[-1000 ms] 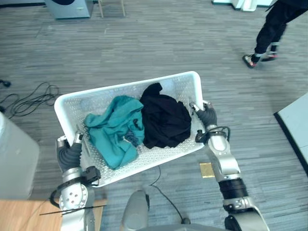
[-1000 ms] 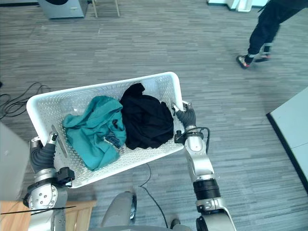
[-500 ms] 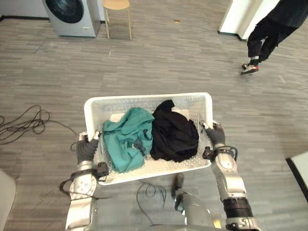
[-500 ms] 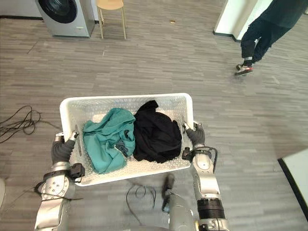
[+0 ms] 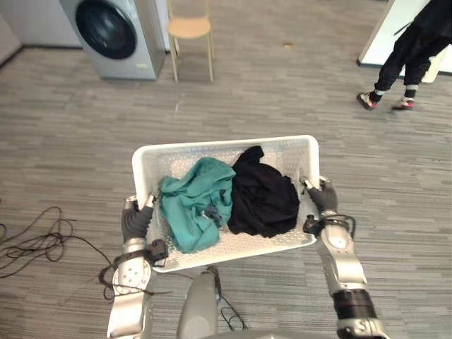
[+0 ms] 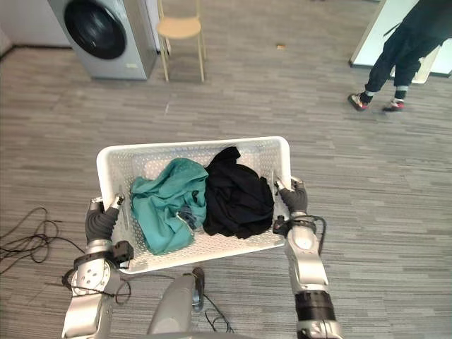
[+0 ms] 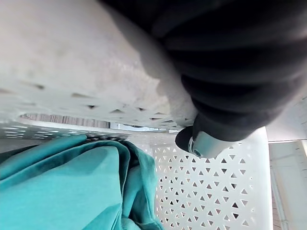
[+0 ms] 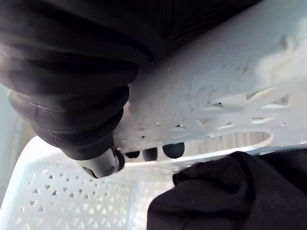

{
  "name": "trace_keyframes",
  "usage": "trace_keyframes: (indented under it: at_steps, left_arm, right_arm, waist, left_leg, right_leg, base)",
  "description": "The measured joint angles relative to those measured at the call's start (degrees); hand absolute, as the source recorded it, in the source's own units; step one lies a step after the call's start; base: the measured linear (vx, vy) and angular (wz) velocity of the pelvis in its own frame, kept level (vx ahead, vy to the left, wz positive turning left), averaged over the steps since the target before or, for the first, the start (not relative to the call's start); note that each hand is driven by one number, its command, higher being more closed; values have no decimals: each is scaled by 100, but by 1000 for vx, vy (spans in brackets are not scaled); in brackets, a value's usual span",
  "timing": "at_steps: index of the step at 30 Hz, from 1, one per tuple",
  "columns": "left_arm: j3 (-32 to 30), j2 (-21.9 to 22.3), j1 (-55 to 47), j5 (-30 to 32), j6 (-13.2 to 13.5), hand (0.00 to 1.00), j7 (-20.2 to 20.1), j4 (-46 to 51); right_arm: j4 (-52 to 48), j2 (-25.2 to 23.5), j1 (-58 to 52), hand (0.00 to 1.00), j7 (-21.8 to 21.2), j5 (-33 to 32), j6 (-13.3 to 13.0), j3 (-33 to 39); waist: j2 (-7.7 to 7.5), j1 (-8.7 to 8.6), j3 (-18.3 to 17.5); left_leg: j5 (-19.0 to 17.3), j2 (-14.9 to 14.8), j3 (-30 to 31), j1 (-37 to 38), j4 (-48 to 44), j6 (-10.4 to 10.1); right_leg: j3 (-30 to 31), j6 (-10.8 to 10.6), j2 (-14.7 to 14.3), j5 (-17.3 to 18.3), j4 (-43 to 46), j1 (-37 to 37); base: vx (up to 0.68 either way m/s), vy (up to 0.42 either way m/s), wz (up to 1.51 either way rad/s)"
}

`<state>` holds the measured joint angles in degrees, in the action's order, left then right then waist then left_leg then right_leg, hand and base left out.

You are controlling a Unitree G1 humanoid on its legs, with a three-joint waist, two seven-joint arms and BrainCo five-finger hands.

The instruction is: Pick up the laundry basket with both hands and put the clothes into the washing machine.

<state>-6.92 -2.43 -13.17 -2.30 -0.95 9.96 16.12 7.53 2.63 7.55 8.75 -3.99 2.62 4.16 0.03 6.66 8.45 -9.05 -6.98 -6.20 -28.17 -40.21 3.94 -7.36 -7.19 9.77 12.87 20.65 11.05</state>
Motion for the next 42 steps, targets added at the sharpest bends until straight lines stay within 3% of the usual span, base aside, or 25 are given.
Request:
trace_keyframes:
  at_steps: [2, 3, 4, 5, 7, 9, 11, 12, 13, 14, 15, 16, 17, 18, 21, 22, 23, 24, 25, 31, 37, 39, 40, 41, 42]
  left_arm:
    - [29, -45, -100, 28, -45, 100, 8, -2]
    - [84, -153, -109, 31, -68, 100, 15, 6]
    - [65, -209, -200, 32, -98, 100, 57, 100]
    - [56, -239, -250, 41, -102, 100, 76, 168]
    - [62, -301, -419, 76, -93, 100, 118, 474]
    - [64, -306, -426, 70, -43, 100, 111, 640]
    - [74, -301, -371, 69, -6, 100, 73, 618]
    - [74, -307, -357, 78, -5, 100, 50, 530]
    - [75, -291, -358, 83, -9, 100, 42, 401]
    - [84, -180, -370, 109, -29, 100, 24, 300]
    - [73, 20, -446, 192, -56, 100, 20, 287]
    - [-47, 162, -488, 238, -98, 100, 39, 285]
    - [-78, 176, -507, 245, -104, 100, 55, 281]
    - [-29, 146, -512, 245, -93, 100, 74, 281]
    - [141, 50, -354, 245, -88, 100, 32, 278]
    - [197, 56, -329, 240, -72, 100, 47, 269]
    - [236, 100, -348, 240, -7, 100, 66, 208]
    - [224, 7, -355, 238, 9, 100, 76, 112]
    - [229, 3, -431, 242, 40, 100, 166, 25]
    - [224, 4, -449, 242, 40, 100, 164, 22]
    - [176, 171, -621, 243, 40, 100, 115, -399]
    - [180, 280, -668, 238, 30, 100, 17, -688]
    - [182, 307, -830, 230, 16, 100, 7, -785]
    - [190, 336, -876, 227, 7, 100, -3, -796]
    - [190, 366, -902, 223, -13, 100, -3, -808]
  right_arm:
    - [131, -93, -43, 100, -8, 13, 0, 15]
    - [137, -151, -94, 100, -4, 18, 3, 38]
    - [127, -202, -119, 100, -5, 36, 4, -13]
    - [126, -239, -142, 100, 0, 61, 4, -37]
    - [-159, -279, -279, 100, 3, 71, 2, -83]
    - [-493, -278, -336, 100, 24, 264, -3, -76]
    - [-541, -277, -336, 100, 111, 473, -5, -73]
    - [-517, -303, -371, 100, 136, 583, 1, -75]
    - [-510, -346, -455, 100, 156, 702, 10, -78]
    - [-509, -315, -550, 100, 196, 758, 20, -81]
    - [-520, -262, -595, 100, 238, 831, 37, -117]
    - [-659, -143, -592, 100, 271, 884, 93, -292]
    - [-700, -135, -591, 100, 287, 903, 104, -339]
    - [-703, -151, -594, 100, 352, 916, 104, -319]
    - [-700, -165, -572, 100, 393, 915, 104, -109]
    - [-636, -158, -524, 100, 391, 912, 68, -48]
    - [-543, -148, -510, 100, 373, 910, 24, 7]
    - [-444, -245, -542, 100, 369, 908, 28, 15]
    - [-493, -376, -684, 100, 352, 936, 25, -42]
    - [-493, -375, -728, 100, 343, 936, 23, -53]
    - [-154, -300, -1061, 100, 217, 928, -12, -58]
    - [163, -210, -1097, 100, 190, 922, -11, -48]
    - [301, -202, -1189, 100, 64, 926, -9, -26]
    - [303, -184, -1242, 100, 24, 928, -13, -19]
    - [310, -175, -1284, 100, -12, 926, -9, -20]
  waist:
    - [-68, 11, 28]
    - [-118, 20, 46]
    - [-90, 25, 64]
    - [-86, 23, 67]
    - [-28, -67, 40]
    - [-23, -229, 24]
    - [-132, -312, -90]
    - [-151, -293, -102]
    - [-229, -318, -160]
    - [-99, -423, -143]
    - [111, -408, -174]
    - [277, -269, -177]
    - [287, -218, -181]
    - [279, -184, -194]
    - [-27, -193, -187]
    - [-97, -224, -209]
    - [-58, -227, -173]
    - [-182, -231, -207]
    - [-339, -275, -541]
    - [-364, -269, -548]
    - [-332, -319, -544]
    - [-365, -426, -446]
    - [-477, -402, -378]
    - [-448, -421, -353]
    - [-456, -405, -313]
  left_leg:
    - [-672, 148, -47, 402, -527, 209]
    - [-996, 222, -181, 786, -589, 277]
    - [-1229, 244, -297, 1266, -476, 287]
    - [-1288, 248, -374, 1530, -324, 272]
    - [-1305, 262, -522, 2391, 479, 207]
    - [-1304, 295, -492, 2706, 847, 20]
    - [-1416, 338, -452, 2934, 1010, -195]
    - [-1555, 349, -437, 3106, 965, -422]
    - [-1662, 307, -324, 3220, 736, -609]
    - [-1677, 187, -124, 3215, 198, -638]
    - [-1530, -61, 0, 2978, -545, -746]
    - [-569, -293, 101, 2331, -1883, -679]
    - [-316, -385, 187, 2070, -2316, -636]
    - [-567, -453, 221, 1732, -2581, -628]
    - [-1036, -441, 164, 926, -1422, -546]
    - [-865, -347, 194, 859, 62, -674]
    - [14, -346, 137, 1126, 1169, -593]
    - [95, -208, 44, 1229, 1182, -519]
    - [153, 158, 207, 1686, 2139, -639]
    - [171, 126, 146, 1685, 2238, -645]
    - [182, 123, 55, 1224, 1978, -667]
    - [-61, 26, -553, 979, 1397, -396]
    - [-358, 118, -839, 1027, 1048, -209]
    - [-553, 107, -849, 1037, 987, -183]
    - [-697, 203, -830, 1063, 919, -171]
  right_leg:
    - [216, -606, 283, -361, 1867, -394]
    - [317, -651, 397, -486, 3375, -880]
    - [286, -391, 423, -362, 4478, -1420]
    - [188, -179, 429, -241, 4688, -1636]
    - [-543, 236, 433, 136, 4161, -2347]
    - [-938, 268, 433, 208, 2964, -2769]
    - [-1209, 364, 284, -58, 1170, -2841]
    - [-1186, 495, 116, -455, 506, -2835]
    - [-1021, 717, -41, -894, 492, -2756]
    - [-1096, 634, -118, -869, 693, -2619]
    - [-1228, 778, -312, -759, 775, -2460]
    - [-1103, 792, -512, -537, 650, -2265]
    - [-1017, 764, -552, -517, 546, -2175]
    - [-1009, 754, -583, -524, 299, -1977]
    - [-990, 565, -287, -640, -402, -1358]
    - [-1021, 455, -112, -668, -479, -1256]
    - [-944, 162, -55, -606, -529, -1014]
    - [-873, 130, 85, -602, -615, -922]
    - [-669, 141, -165, -926, -1582, -789]
    - [-684, 170, -131, -908, -1592, -857]
    - [-2194, 115, 361, -635, -1062, -1041]
    - [-2629, 102, 688, -99, -279, -1072]
    - [-2797, 206, 1083, 295, 370, -1005]
    - [-2905, 369, 1218, 366, 824, -1003]
    - [-2987, 735, 1508, 341, 1469, -1145]
  base:
    - [713, 326, -1]
    - [626, 214, -14]
    - [609, 178, -27]
    - [556, 127, -54]
    - [619, 96, -36]
    - [542, 11, 8]
    - [497, -33, 11]
    - [409, -55, 10]
    - [563, -121, 43]
    - [573, -131, 43]
    - [681, -84, -5]
    - [514, 10, -56]
    - [488, 72, -59]
    - [467, 86, -20]
    - [475, 142, 11]
    - [378, 245, -1]
    - [371, 253, -5]
    - [228, 169, -11]
    - [77, 46, -1]
    - [0, 2, -1]
    - [51, 20, 31]
    - [134, 112, 112]
    - [189, 126, 105]
    - [169, 90, 68]
    - [169, 127, 44]
